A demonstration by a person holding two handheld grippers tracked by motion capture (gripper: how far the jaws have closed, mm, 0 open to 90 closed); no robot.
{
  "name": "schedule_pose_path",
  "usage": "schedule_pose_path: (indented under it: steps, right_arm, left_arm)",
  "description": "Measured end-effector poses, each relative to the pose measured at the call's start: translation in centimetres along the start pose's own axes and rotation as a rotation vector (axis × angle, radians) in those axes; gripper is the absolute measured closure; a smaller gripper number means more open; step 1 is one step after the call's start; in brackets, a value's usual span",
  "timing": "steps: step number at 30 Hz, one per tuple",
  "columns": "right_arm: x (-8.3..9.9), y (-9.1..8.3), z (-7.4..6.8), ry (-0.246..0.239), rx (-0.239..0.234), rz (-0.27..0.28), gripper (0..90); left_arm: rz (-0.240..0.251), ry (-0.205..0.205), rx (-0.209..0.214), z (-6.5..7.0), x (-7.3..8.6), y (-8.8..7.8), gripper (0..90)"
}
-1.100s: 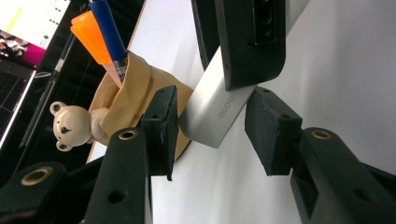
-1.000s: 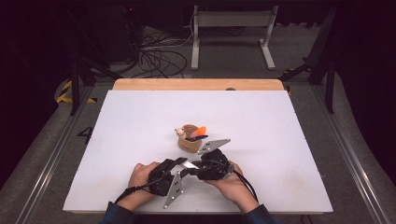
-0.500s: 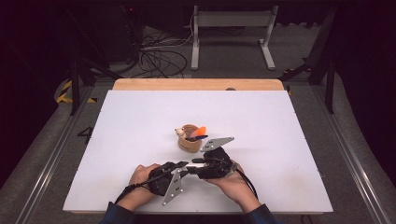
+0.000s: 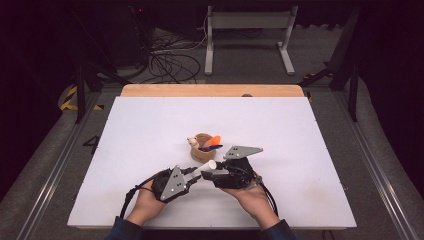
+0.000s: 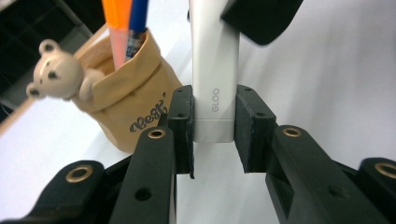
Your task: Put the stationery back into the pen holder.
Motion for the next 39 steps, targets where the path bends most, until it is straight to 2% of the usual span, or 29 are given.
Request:
schedule_pose_path:
  steps: [3,7,12,20,28,30,33,37,39]
  right_arm:
    - [-0.46,-0.19,-0.08,0.022,-0.007,0.045,55.3]
    - [-0.67,-0.24,-0.05,0.044,-0.006,0.072,56.8]
    - [-0.75,-0.32,0.09,0.053,0.004,0.089,62.0]
    - [-0.74,-0.17,0.06,0.072,-0.021,0.12,65.8]
    - [-0.78,-0.31,-0.18,0.051,-0.041,0.125,67.2]
    - [-0.8,-0.33,-0.24,0.044,-0.038,0.124,67.3]
    - [-0.77,-0.32,-0.29,0.02,-0.023,0.122,67.4]
    - [-0.85,-0.36,-0.15,0.005,0.001,0.13,67.4]
    - [-0.98,-0.52,-0.05,-0.003,0.011,0.138,67.4]
  left_arm:
    - [-0.001,-0.038,-0.001,-0.1,0.06,0.15,71.0]
    - [0.002,-0.059,0.007,0.06,-0.01,0.25,71.0]
    - [0.011,-0.077,0.015,0.14,-0.12,0.29,70.9]
    - [0.019,-0.087,0.027,0.32,-0.19,0.37,70.9]
    - [0.03,-0.075,0.028,0.38,-0.29,0.35,70.4]
    - [0.032,-0.085,0.035,0.47,-0.31,0.39,69.9]
    - [0.038,-0.09,0.042,0.54,-0.39,0.4,68.4]
    - [0.055,-0.093,0.052,0.46,-0.58,0.21,60.2]
    - [0.067,-0.119,0.049,0.22,-0.67,0.06,58.5]
Point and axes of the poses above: each handheld gripper's, and its own axes: y roughly forward along the jaws, x roughly out of its underside, z roughly to its right, the point moved 10 cm from there along y, roughly forward along the jaws, and after that the axes turned 6 degrees about y, right-handed, at the moved point
